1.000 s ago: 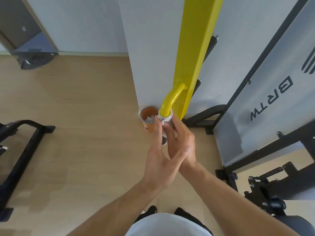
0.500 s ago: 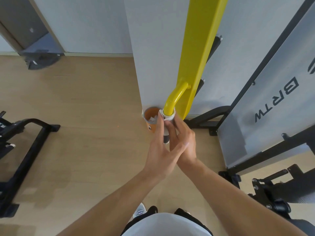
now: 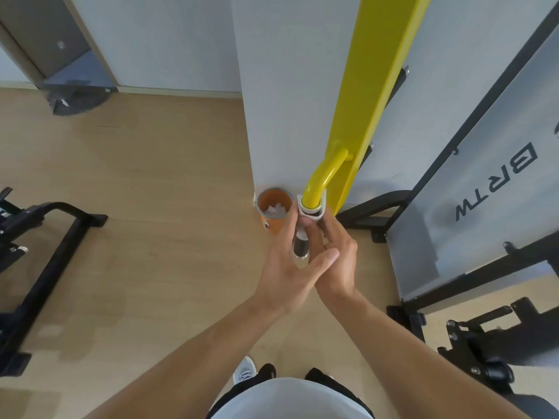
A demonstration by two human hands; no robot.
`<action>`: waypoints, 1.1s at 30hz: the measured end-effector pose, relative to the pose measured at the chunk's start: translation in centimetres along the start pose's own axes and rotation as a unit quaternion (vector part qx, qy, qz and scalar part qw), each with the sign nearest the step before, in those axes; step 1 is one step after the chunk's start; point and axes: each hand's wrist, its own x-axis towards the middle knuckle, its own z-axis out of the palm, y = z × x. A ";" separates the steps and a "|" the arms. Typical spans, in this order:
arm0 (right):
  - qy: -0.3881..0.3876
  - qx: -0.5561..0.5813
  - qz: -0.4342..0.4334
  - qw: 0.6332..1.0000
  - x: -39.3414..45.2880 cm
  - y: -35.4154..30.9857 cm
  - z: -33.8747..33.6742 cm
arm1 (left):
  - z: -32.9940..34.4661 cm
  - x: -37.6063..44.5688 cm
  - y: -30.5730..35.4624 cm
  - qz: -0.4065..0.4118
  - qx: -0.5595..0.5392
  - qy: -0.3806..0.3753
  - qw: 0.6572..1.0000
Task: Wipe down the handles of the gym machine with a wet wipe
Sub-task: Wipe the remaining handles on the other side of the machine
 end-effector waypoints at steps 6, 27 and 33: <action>-0.121 -0.078 0.159 0.977 -2.6 5.6 0.5 | 0.5 -1.0 -4.2 -0.109 0.028 -0.054 0.992; -0.011 -0.015 0.036 0.999 0.4 -0.3 -0.4 | -1.3 0.9 0.9 -0.003 -0.083 -0.040 0.996; -0.099 -0.094 0.098 0.986 -1.5 5.3 0.2 | 0.0 -0.2 -4.0 -0.104 0.007 -0.025 0.994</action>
